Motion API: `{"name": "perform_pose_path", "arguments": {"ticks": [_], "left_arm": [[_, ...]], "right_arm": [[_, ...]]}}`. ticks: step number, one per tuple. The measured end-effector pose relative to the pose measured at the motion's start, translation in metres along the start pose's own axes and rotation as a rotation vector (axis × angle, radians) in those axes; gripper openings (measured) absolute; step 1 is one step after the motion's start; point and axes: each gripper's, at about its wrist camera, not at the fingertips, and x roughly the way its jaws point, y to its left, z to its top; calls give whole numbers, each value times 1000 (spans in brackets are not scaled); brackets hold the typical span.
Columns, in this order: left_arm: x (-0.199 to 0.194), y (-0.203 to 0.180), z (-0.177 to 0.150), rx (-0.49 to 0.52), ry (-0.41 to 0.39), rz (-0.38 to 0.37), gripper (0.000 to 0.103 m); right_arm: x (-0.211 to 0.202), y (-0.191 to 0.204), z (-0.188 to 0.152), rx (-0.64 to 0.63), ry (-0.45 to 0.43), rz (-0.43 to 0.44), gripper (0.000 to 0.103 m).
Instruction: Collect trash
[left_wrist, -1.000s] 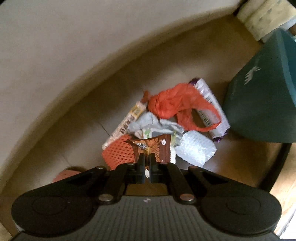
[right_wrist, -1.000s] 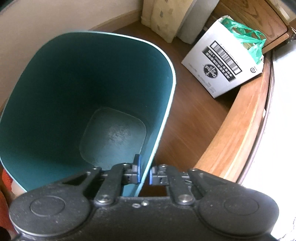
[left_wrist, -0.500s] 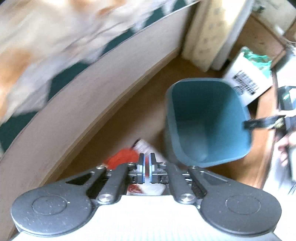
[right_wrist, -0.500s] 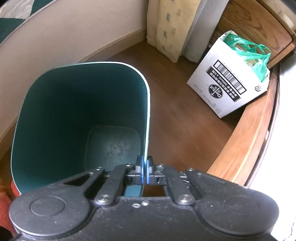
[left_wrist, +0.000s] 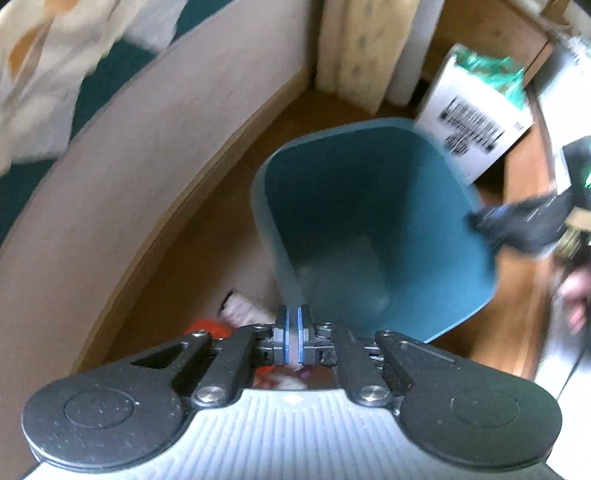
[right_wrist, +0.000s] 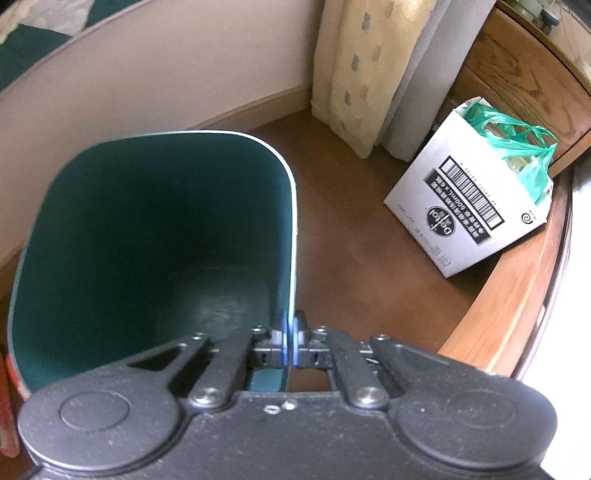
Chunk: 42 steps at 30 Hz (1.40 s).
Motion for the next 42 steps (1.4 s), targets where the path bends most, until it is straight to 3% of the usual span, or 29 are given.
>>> {"name": "perform_pose_path", "arguments": {"ticks": [5, 8, 11, 12, 13, 23, 27, 34, 39, 42], "left_arm": [[47, 37, -26, -17, 77, -14, 6], [84, 60, -36, -56, 126, -25, 20], [120, 81, -42, -77, 162, -14, 42], [133, 88, -43, -76, 178, -12, 59], [145, 95, -45, -70, 186, -16, 70], [261, 150, -38, -16, 352, 3, 71], [296, 159, -50, 17, 427, 20, 71], [315, 162, -67, 47, 458, 21, 70], [314, 153, -64, 87, 424, 60, 63], [306, 150, -60, 88, 405, 91, 61]], "right_arm": [[21, -17, 17, 6, 49, 68, 3], [32, -21, 17, 19, 47, 106, 4], [40, -18, 12, 14, 67, 112, 8], [41, -15, 12, -1, 68, 112, 12], [41, -13, 12, -18, 70, 108, 14], [48, -16, 11, 24, 132, 178, 29], [51, -16, 8, 26, 151, 180, 29], [55, -22, 8, 64, 162, 193, 29], [61, -19, 7, 31, 179, 173, 28], [61, -14, 4, 11, 176, 131, 20]]}}
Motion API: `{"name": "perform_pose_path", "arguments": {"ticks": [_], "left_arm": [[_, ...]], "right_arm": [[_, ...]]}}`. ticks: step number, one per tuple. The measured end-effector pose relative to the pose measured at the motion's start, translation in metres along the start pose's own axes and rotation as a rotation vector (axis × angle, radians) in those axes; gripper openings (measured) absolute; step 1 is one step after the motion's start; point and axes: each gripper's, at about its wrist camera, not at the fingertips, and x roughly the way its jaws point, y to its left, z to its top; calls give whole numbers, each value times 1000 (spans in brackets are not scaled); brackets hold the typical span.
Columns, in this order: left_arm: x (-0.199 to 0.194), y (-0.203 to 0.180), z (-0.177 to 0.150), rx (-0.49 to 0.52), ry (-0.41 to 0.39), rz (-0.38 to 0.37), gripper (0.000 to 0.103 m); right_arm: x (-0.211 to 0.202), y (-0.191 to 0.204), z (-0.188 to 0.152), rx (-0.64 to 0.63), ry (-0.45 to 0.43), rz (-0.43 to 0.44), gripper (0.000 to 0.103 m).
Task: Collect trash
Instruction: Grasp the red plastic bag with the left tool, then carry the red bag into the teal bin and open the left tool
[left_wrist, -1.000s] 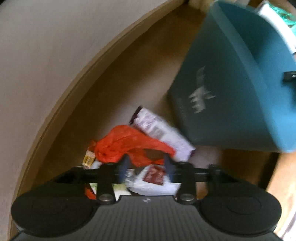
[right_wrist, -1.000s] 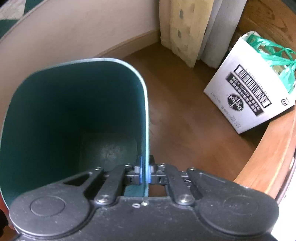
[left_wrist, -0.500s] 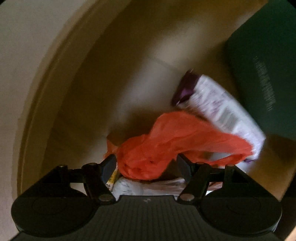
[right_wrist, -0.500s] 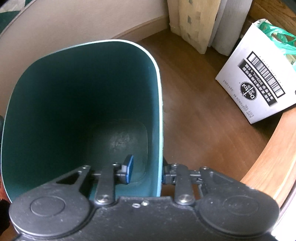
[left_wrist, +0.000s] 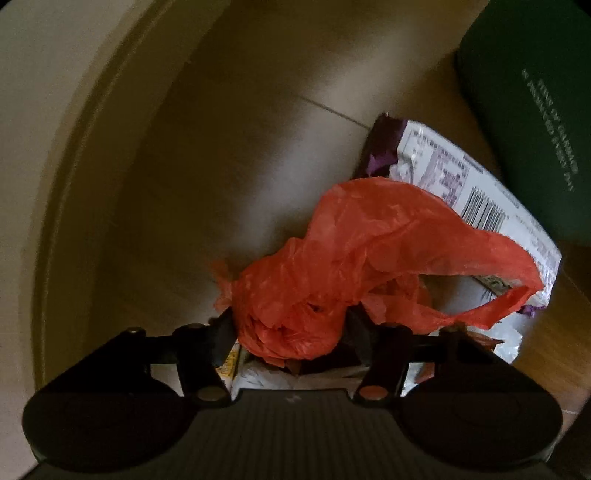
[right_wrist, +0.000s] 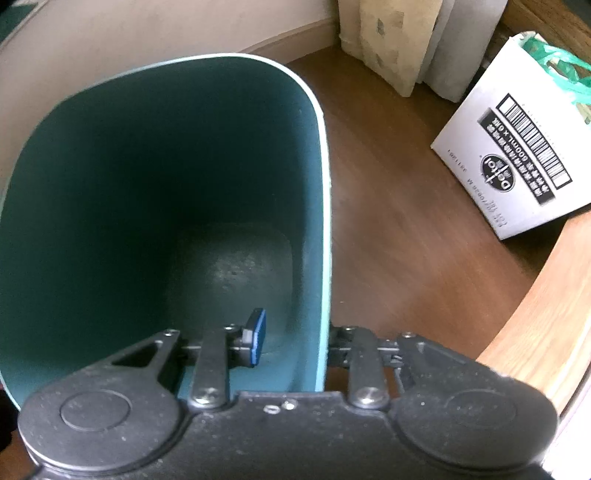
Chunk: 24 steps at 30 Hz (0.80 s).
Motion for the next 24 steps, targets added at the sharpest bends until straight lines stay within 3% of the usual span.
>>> {"name": "perform_pose_path", "arguments": {"ticks": [2, 8, 18, 24], "left_arm": [[-10, 0, -1, -11, -12, 15, 61], [-76, -1, -14, -77, -83, -4, 61], [-279, -12, -62, -163, -359, -23, 61], [-352, -42, -79, -136, -463, -63, 61]], "right_arm": [[0, 0, -1, 3, -13, -43, 5], [-8, 0, -2, 45, -38, -26, 2], [-36, 45, -9, -63, -123, -73, 3], [-47, 58, -15, -81, -144, -112, 2]]}}
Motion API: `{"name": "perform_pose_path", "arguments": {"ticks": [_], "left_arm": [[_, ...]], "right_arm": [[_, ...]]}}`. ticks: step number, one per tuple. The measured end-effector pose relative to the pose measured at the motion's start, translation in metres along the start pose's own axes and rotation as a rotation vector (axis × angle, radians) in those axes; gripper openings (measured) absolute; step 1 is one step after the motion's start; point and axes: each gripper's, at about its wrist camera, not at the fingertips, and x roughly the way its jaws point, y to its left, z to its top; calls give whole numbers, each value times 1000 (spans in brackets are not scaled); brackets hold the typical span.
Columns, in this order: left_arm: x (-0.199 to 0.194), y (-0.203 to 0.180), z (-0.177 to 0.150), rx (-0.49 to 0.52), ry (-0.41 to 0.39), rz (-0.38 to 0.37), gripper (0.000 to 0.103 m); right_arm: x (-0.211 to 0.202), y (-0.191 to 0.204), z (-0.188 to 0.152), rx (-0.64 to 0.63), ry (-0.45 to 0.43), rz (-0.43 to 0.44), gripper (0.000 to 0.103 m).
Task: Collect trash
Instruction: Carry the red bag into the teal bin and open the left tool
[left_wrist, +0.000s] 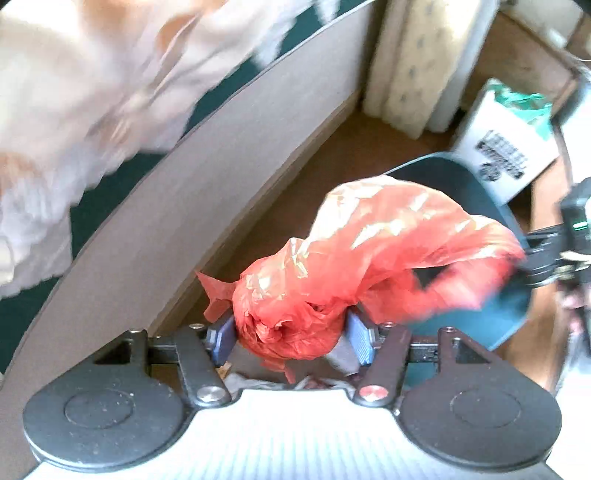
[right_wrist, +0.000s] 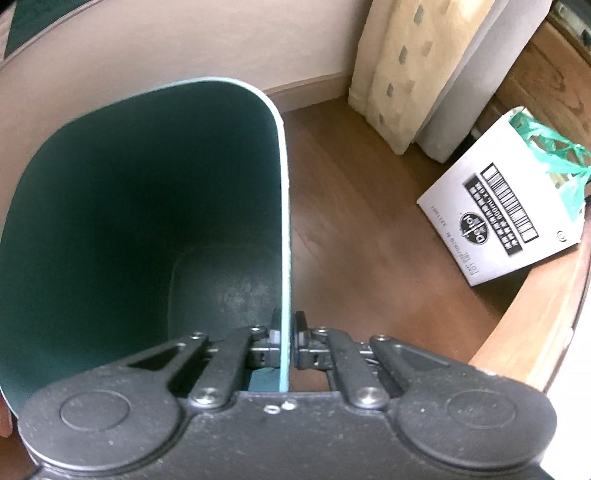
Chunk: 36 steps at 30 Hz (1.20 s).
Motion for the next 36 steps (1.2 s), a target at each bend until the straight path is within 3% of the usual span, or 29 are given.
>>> {"name": "perform_pose_path", "arguments": {"ticks": [2, 7, 12, 16, 23, 32, 36], "left_arm": [[-6, -22, 5, 46, -6, -17, 61], [24, -79, 18, 146, 43, -30, 61], [89, -126, 38, 221, 123, 25, 61], [129, -131, 46, 213, 177, 67, 61], [154, -130, 52, 191, 204, 58, 64], [134, -126, 46, 166, 147, -13, 71], [97, -101, 29, 139, 128, -44, 71]], "right_arm": [[-1, -2, 0, 16, 4, -8, 2], [-5, -6, -3, -10, 2, -25, 2], [-5, -7, -5, -3, -38, -30, 2], [-7, -4, -5, -15, -63, -29, 3], [-5, -9, -2, 4, -62, -10, 3], [-2, -14, -2, 18, -55, -2, 3], [-1, -14, -3, 19, -53, -2, 3]]}}
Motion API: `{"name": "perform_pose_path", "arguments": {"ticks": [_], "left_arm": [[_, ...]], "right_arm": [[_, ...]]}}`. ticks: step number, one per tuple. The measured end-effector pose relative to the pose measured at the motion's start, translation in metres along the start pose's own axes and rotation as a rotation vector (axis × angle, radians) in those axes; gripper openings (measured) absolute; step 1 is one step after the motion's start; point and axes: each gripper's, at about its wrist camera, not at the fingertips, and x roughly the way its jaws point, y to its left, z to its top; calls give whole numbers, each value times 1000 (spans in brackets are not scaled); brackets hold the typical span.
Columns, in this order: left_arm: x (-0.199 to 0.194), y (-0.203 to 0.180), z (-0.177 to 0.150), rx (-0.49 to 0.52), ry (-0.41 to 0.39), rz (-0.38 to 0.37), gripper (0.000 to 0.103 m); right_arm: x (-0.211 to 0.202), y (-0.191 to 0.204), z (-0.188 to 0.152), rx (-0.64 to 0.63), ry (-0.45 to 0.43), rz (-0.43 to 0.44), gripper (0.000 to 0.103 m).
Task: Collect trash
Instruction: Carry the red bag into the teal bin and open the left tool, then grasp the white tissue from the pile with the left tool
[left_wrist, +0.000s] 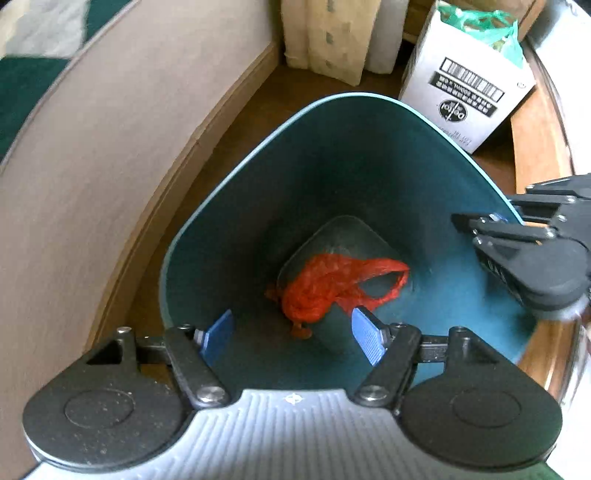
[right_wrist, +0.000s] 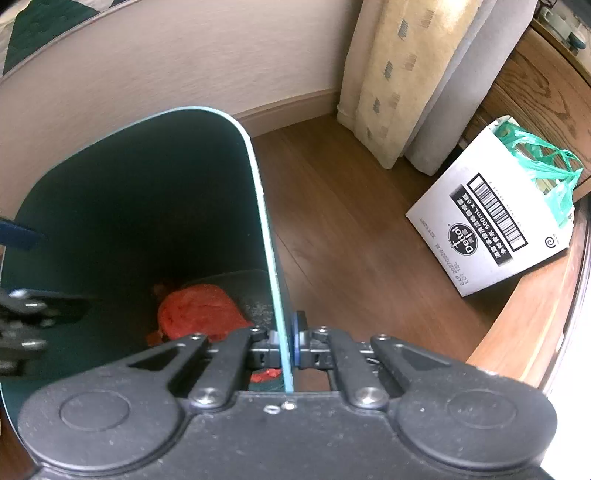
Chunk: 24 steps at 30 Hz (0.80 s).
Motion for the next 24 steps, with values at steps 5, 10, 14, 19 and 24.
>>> {"name": "perform_pose_path", "arguments": {"ticks": [5, 10, 14, 19, 24], "left_arm": [[-31, 41, -27, -96, -22, -25, 71], [-37, 86, -55, -204, -15, 9, 80], [-13, 119, -77, -256, 44, 44, 80], [46, 150, -107, -315, 176, 58, 80], [105, 173, -142, -399, 322, 25, 80]], "right_arm": [[1, 0, 1, 1, 6, 0, 3], [3, -1, 1, 3, 14, 0, 3], [6, -2, 1, 7, 26, -8, 3], [8, -1, 0, 14, 35, -13, 3], [9, -1, -1, 7, 37, -16, 3]]}}
